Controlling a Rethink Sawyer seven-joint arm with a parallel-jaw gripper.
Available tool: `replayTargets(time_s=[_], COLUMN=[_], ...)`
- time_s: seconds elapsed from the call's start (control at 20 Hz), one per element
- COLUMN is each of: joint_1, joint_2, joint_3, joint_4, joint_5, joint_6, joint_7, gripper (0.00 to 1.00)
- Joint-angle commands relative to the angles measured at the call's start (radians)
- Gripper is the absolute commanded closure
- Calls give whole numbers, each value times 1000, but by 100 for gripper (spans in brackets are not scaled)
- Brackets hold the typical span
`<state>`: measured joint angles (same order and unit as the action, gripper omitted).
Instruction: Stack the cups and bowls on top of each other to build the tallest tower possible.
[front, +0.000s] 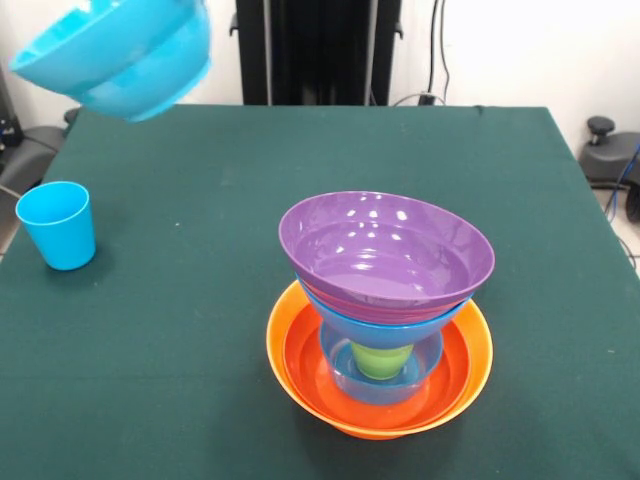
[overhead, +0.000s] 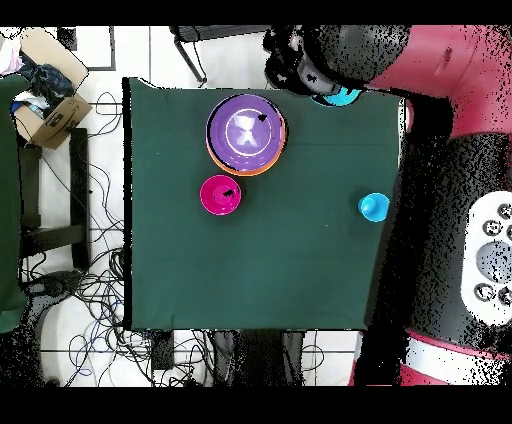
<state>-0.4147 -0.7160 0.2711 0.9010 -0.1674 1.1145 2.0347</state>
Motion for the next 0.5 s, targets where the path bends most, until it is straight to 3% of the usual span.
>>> replayTargets(time_s=[0.05, 0.5], joint_1=[23, 25], joint_2=[13, 69], joint_3=[8, 6], joint_4=[165, 199], joint_5=[71, 121], joint_6=[-100, -258], joint_7=[160, 151], gripper=[100, 100])
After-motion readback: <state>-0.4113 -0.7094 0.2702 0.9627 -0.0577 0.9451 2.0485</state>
